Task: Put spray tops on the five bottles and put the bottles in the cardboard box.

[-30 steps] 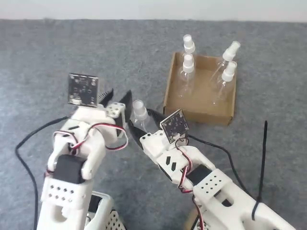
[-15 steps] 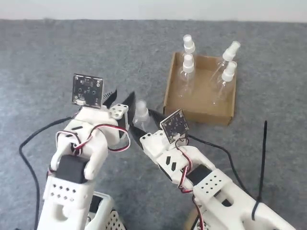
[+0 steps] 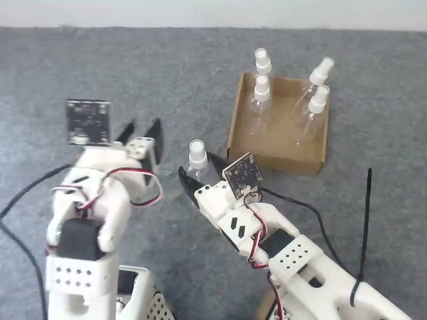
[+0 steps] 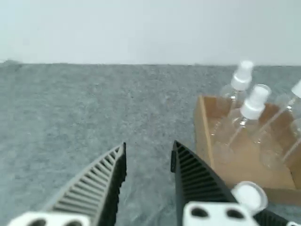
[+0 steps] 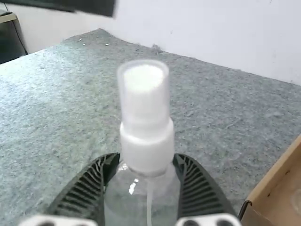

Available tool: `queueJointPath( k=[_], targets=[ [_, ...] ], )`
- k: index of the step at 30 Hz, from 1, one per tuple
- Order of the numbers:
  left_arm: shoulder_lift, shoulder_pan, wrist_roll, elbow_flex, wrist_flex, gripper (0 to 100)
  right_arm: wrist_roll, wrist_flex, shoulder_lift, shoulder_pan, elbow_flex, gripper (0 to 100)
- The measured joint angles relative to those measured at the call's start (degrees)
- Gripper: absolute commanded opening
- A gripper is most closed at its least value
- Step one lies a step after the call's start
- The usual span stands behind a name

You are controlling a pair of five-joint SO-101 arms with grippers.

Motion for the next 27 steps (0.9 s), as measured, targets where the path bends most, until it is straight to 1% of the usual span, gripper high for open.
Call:
queueJointPath(
  k=[3,7,14,19,22,24,27],
  targets=[
    [-0.09,-2.46,-0.09,-1.76,6.07,15,0.00,0.35,0.00,0.00,0.00,0.6],
    [-0.18,-2.90,-2.81,0.00,7.30,15,0.00,7.30,0.00,0.97,-2.02,0.6],
    [0.00,-2.90,-4.22,9.14,1.32,15,-0.09,22.59,0.00,7.74,-16.97,0.6],
    [0.00,-3.08,-4.22,9.85,-0.88,15,-0.09,30.59,-0.09,8.00,-26.20,0.6],
    [0.00,-2.99,-4.22,10.55,-1.23,15,-0.09,33.41,-0.09,8.18,-26.64,0.6],
    [0.00,-3.08,-4.22,11.34,-2.02,15,-0.09,33.41,-0.09,8.09,-26.55,0.6],
    [0.00,-6.07,-4.31,12.57,-4.75,15,-0.09,33.49,-0.09,8.09,-25.05,0.6]
  ],
)
